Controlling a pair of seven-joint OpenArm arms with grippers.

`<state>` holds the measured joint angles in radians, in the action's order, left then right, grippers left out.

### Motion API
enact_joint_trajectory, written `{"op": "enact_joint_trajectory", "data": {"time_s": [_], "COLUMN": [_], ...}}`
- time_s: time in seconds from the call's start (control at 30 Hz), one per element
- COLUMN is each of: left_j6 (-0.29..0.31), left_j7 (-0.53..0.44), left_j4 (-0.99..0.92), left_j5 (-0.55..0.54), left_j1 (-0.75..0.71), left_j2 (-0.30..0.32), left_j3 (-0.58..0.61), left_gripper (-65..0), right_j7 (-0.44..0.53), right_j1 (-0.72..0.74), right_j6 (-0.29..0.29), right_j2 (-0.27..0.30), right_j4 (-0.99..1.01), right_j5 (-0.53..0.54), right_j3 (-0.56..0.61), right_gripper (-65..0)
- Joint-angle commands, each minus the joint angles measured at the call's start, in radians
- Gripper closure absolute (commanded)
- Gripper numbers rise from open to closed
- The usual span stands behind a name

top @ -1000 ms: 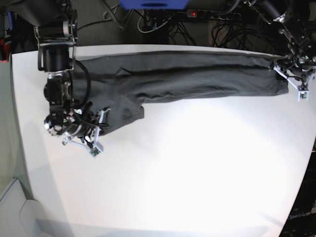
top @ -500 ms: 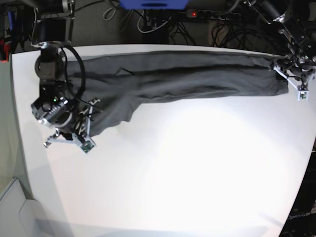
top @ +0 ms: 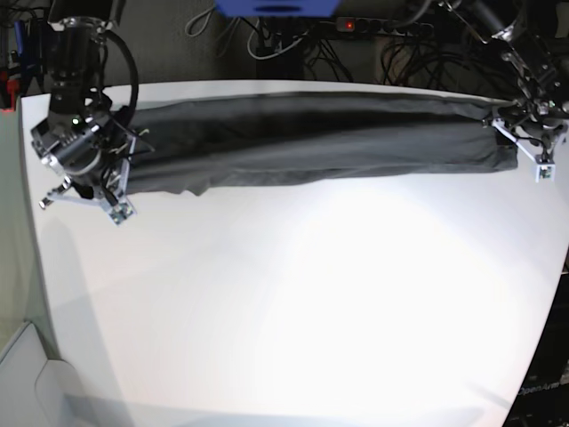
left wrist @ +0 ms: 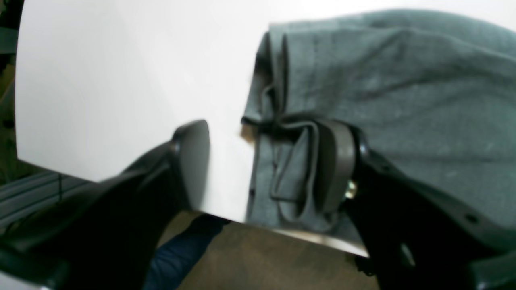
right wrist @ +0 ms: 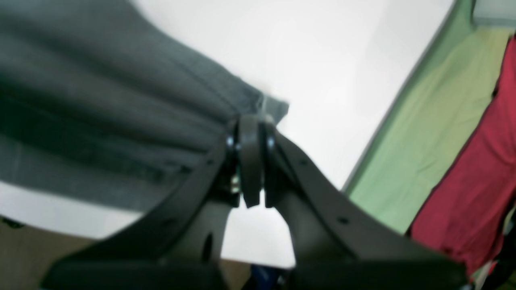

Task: Layout the t-shirt on the table in an organized manner, then fold the t-shirt properly
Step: 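Grasp the strip's end with the right gripper and tuck it inward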

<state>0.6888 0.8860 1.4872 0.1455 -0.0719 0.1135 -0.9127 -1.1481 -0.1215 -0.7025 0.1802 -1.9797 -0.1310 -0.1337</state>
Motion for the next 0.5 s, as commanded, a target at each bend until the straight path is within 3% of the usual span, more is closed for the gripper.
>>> {"op": "enact_joint_trajectory", "data": {"time_s": [0.0,0.27,0.47], "left_j6": [0.009,0.009,0.009], "left_j7": [0.017,0.017,0.017], "left_j4": [0.003,0.003,0.003], "left_j5": [0.01,0.01,0.006], "left_j1": [0.001,-0.001,-0.015], "left_j2": [0.007,0.008,0.01], "left_j3": [0.002,0.001,0.002], "left_gripper": [-38.9,-39.0,-39.8], "right_j7": [0.009,0.092,0.099], "right_j1": [-0.011,-0.112,-0.111], "right_j6": [0.004,0.004,0.004], "right_j2": [0.006,-0.023,-0.023], "right_j4": [-0.017,-0.007,0.066], "right_j5": [-0.006,-0.008,-0.008], "right_j3": [-0.005,-0.011,-0.004], "right_gripper": [0.0,0.0,-1.8]}}
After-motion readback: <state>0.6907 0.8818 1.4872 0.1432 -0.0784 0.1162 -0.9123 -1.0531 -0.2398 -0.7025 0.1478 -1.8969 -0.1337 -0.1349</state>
